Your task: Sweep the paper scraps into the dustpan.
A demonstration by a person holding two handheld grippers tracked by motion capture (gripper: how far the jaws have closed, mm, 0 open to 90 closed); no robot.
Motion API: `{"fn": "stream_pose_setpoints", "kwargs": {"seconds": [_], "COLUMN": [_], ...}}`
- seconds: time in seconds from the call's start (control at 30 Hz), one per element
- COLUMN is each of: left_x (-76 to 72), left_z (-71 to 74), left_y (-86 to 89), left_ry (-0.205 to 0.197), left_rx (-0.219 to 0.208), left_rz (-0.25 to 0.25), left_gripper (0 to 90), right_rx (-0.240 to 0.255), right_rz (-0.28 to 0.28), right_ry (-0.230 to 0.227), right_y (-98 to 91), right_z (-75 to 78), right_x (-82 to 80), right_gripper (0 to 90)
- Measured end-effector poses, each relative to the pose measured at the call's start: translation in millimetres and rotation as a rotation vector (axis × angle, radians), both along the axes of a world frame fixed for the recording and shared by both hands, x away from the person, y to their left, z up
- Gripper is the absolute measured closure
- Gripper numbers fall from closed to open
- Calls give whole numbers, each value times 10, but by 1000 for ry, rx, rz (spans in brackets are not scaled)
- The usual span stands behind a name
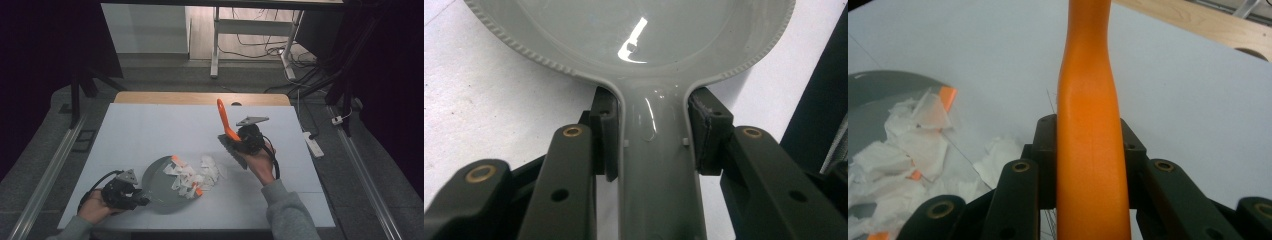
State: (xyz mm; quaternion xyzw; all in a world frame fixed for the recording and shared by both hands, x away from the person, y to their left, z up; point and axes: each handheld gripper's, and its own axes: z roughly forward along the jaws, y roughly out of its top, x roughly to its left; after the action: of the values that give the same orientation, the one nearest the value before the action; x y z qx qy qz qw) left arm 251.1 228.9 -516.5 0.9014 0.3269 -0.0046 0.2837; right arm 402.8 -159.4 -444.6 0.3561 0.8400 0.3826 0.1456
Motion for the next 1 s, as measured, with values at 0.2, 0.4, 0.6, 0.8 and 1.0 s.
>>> {"fn": "stream_pose_setpoints", "kwargs": {"seconds": [0.2, 0.4, 0.6, 0.8, 1.0], "left_x": [-1, -1, -2, -2, -4], "left_z": [1, 0, 1, 2, 1], "left_y": [-2, -5, -8, -7, -7], "left_ry": [-2, 0, -1, 0, -1], "left_rx": [2, 3, 4, 4, 4], "left_rz": [0, 0, -1, -3, -3], "left_gripper": [615, 616, 615, 615, 616], "right_rx": [-40, -59, -74, -83, -84], "right_rz": [0, 7, 9, 26, 70], "right_ry": [25, 52, 68, 97, 104], "right_y": [-14, 35, 149, 341, 601], "right_z": [-113, -237, -310, -405, -455], "right_x": [-57, -82, -89, -96, -122], "right_gripper": [706, 706, 706, 707, 707]}}
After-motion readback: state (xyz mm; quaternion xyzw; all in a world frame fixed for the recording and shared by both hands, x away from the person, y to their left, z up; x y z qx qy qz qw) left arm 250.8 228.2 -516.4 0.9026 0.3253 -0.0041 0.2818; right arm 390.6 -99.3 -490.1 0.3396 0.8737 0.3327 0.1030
